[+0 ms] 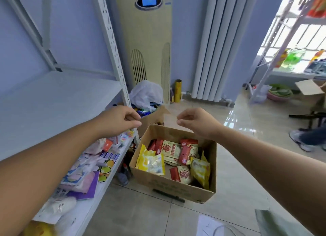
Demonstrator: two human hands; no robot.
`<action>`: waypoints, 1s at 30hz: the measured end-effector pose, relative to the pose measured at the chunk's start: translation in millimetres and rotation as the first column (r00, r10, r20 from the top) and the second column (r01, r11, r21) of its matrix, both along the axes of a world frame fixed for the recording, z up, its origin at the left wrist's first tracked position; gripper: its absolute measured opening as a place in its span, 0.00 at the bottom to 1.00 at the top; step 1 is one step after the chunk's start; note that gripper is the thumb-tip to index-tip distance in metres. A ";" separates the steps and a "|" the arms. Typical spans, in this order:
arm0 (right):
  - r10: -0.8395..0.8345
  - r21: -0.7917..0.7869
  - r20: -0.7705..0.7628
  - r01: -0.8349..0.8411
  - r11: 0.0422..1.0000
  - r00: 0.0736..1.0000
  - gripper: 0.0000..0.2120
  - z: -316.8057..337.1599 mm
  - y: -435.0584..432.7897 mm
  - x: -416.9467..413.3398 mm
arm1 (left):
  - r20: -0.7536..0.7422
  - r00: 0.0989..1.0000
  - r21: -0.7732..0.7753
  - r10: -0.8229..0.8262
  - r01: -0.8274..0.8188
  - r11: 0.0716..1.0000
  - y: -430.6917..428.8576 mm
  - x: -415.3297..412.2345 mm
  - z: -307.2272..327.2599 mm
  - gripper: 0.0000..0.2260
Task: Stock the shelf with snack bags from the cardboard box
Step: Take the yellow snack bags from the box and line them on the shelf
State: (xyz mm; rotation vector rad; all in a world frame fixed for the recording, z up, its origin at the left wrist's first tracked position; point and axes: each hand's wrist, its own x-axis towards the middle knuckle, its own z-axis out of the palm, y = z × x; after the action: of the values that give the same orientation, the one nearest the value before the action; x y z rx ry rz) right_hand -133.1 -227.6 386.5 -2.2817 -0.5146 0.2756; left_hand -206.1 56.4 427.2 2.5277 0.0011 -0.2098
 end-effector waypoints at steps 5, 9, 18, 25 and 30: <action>-0.069 -0.026 -0.067 0.067 0.997 0.995 0.12 -29.1 -47.2 16.8 | -0.061 0.992 0.036 -0.106 0.109 0.993 -41.7 50.8 -29.8 0.10; -0.152 -0.023 -0.156 0.150 0.988 0.976 0.08 -53.6 -68.5 28.5 | -0.114 0.980 0.054 -0.166 0.173 0.983 -54.8 97.3 -55.8 0.10; -0.293 -0.109 -0.251 0.274 0.956 0.923 0.11 -106.0 -64.6 79.2 | -0.232 0.944 0.020 -0.237 0.248 0.969 -33.5 187.2 -115.9 0.07; -0.392 -0.176 -0.278 0.354 0.918 0.877 0.07 -148.0 -58.3 106.5 | -0.334 0.912 0.045 -0.239 0.268 0.962 -4.1 231.8 -156.8 0.09; -0.452 -0.230 -0.367 0.391 0.891 0.813 0.09 -196.7 -62.6 114.9 | -0.417 0.888 0.067 -0.194 0.243 0.968 -1.4 245.0 -207.7 0.09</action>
State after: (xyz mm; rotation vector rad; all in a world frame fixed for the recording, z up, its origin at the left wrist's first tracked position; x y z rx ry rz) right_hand -18.3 -290.2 189.8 -2.3116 0.2453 0.5661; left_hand 39.0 55.0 219.5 2.5491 -0.1105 -0.8497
